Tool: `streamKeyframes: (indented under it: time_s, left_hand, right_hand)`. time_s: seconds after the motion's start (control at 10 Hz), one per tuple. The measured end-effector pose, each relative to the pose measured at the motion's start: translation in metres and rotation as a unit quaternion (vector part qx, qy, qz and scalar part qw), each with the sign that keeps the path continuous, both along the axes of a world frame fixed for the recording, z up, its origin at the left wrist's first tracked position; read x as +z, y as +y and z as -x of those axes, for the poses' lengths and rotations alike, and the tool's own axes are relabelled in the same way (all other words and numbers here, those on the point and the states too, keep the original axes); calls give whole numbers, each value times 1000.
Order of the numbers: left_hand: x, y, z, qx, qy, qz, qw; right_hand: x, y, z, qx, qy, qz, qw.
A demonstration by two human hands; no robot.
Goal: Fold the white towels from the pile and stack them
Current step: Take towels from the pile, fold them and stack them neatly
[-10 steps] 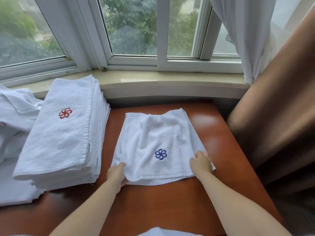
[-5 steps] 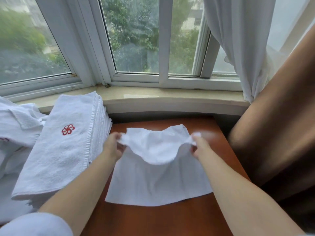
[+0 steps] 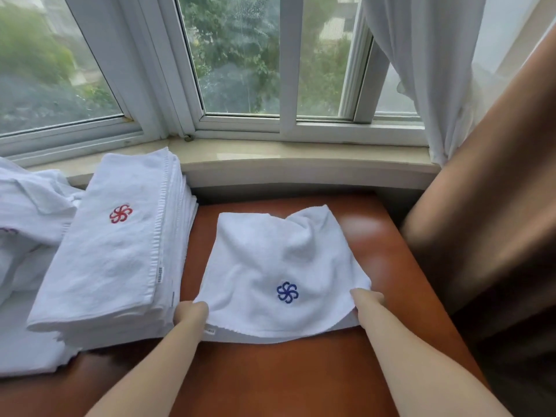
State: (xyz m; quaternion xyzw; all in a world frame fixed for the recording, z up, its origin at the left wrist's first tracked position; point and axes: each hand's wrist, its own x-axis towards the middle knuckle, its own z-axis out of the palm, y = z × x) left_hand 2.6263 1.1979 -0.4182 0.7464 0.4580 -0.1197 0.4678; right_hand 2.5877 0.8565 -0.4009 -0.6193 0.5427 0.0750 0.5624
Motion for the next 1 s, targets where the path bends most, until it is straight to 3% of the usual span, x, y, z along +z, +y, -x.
streamKeyframes:
  time_s: [0.1, 0.2, 0.4, 0.5, 0.6, 0.7, 0.9, 1.0]
  left_hand:
    - [3, -3, 1, -21, 23, 30, 999]
    - [-2, -2, 9, -57, 37, -15, 998]
    - [-4, 6, 28, -129, 56, -124, 982]
    - [-7, 6, 32, -105, 47, -101, 988]
    - [-5, 4, 36, -3, 10, 0, 1000]
    - [2, 4, 38, 84, -12, 74, 994]
    - [19, 10, 44, 123, -33, 263, 956]
    - [21, 9, 48, 126, -54, 304, 943]
  right_hand:
    - [6, 10, -1, -14, -44, -28, 999]
    - [0, 16, 2, -61, -46, -23, 997]
    - [-19, 9, 24, -104, -13, 143, 984]
    - [-27, 8, 35, -108, 3, 133, 985]
    - [-29, 8, 42, -63, 5, 154, 986]
    - [-27, 4, 40, -89, 39, 181, 979]
    - [-17, 15, 32, -186, -125, 49, 973]
    - [-12, 21, 35, -224, -160, -10, 961]
